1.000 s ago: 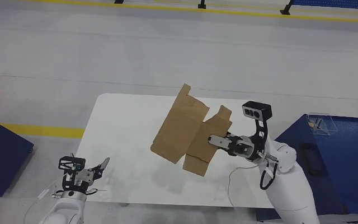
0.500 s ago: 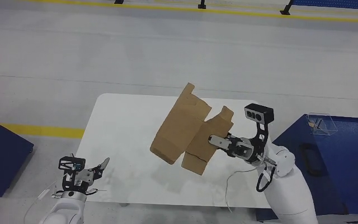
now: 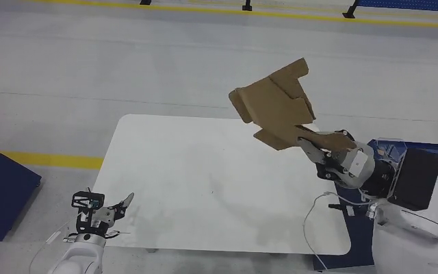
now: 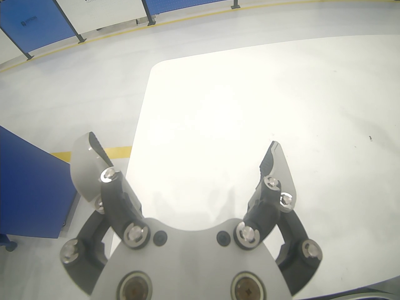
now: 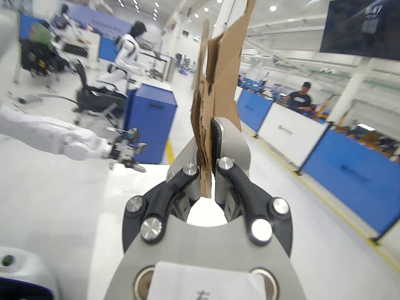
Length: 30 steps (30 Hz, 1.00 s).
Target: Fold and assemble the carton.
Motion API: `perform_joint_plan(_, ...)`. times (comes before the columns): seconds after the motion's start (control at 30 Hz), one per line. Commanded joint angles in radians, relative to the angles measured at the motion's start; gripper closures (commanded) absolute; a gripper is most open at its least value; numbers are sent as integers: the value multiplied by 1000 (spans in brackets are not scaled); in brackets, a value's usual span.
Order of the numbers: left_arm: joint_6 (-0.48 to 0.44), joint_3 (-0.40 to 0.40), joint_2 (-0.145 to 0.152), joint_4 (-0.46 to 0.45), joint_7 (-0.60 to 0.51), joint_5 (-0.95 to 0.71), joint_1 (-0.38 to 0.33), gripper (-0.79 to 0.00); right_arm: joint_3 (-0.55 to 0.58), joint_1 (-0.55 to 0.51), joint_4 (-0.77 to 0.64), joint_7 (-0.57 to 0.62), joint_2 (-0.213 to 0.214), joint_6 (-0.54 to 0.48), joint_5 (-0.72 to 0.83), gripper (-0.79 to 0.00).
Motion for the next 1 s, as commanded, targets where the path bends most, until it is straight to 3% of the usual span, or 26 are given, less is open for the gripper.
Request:
perform_joint_plan(0.0,0,0,0,0,0,0,0,-785,-2,-14,-33,-178,-4,0,-292,0)
perform_joint_plan(0.13,0,0,0,0,0,0,0,-785,-45,-65,-60,-497,-7,56,-686,0)
perform_joint_plan(0.23,0,0,0,0,0,0,0,-785,-99,-105,-80,-730,7,169,-1037,0)
perform_joint_plan(0.37,0,0,0,0,0,0,0,-785,-167,-177,-44,-1030,34,426,-1458,0)
perform_joint_plan(0.53,0,0,0,0,0,0,0,-785,-200,-246,-8,-1172,52,744,-1762,0)
perform_joint_plan(0.63,0,0,0,0,0,0,0,-785,-219,-267,-1,-1191,57,799,-1799,0)
perform_joint_plan(0.73,0,0,0,0,0,0,0,-785,-221,-271,-15,-1196,60,787,-1770,0)
perform_joint_plan(0.83,0,0,0,0,0,0,0,-785,-197,-261,-44,-1166,60,696,-1611,0)
perform_joint_plan(0.97,0,0,0,0,0,0,0,-785,-131,-218,-75,-1081,61,488,-1328,0)
